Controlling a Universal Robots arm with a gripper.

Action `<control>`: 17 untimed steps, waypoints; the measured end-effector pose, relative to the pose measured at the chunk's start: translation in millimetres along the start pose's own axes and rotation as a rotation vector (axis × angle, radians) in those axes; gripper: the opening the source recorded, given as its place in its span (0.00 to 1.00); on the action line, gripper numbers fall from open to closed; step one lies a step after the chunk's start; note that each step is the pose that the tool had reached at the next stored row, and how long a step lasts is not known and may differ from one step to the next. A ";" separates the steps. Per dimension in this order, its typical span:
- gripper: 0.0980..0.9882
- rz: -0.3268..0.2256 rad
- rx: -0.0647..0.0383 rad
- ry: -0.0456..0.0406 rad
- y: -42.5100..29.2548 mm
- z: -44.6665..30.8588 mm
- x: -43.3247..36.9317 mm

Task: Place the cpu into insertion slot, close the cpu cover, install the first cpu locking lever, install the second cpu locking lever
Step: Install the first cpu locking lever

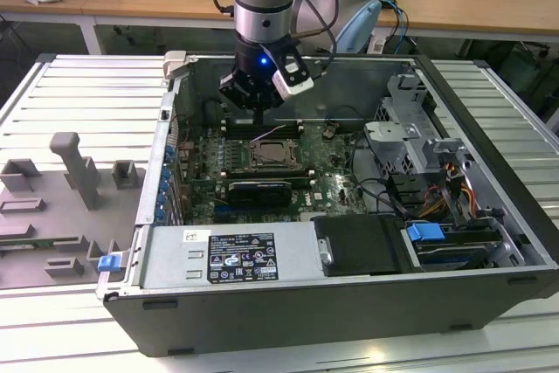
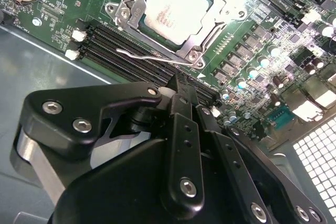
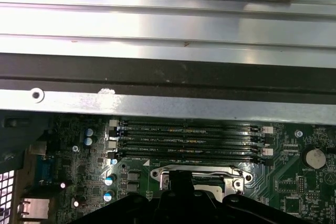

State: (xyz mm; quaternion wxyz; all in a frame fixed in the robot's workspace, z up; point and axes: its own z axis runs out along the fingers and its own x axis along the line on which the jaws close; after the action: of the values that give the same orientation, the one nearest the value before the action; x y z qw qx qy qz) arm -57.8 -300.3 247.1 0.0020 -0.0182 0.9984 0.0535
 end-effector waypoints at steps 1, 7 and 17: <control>0.01 0.000 0.000 0.0001 0.0 0.1 0.0; 0.01 0.000 0.000 0.0000 0.0 0.5 0.0; 0.01 0.000 -0.015 -0.0005 -0.3 2.8 0.0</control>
State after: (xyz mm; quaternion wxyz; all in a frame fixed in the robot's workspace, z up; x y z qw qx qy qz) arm -57.7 -300.4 244.3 0.0022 -0.0182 0.9980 0.0611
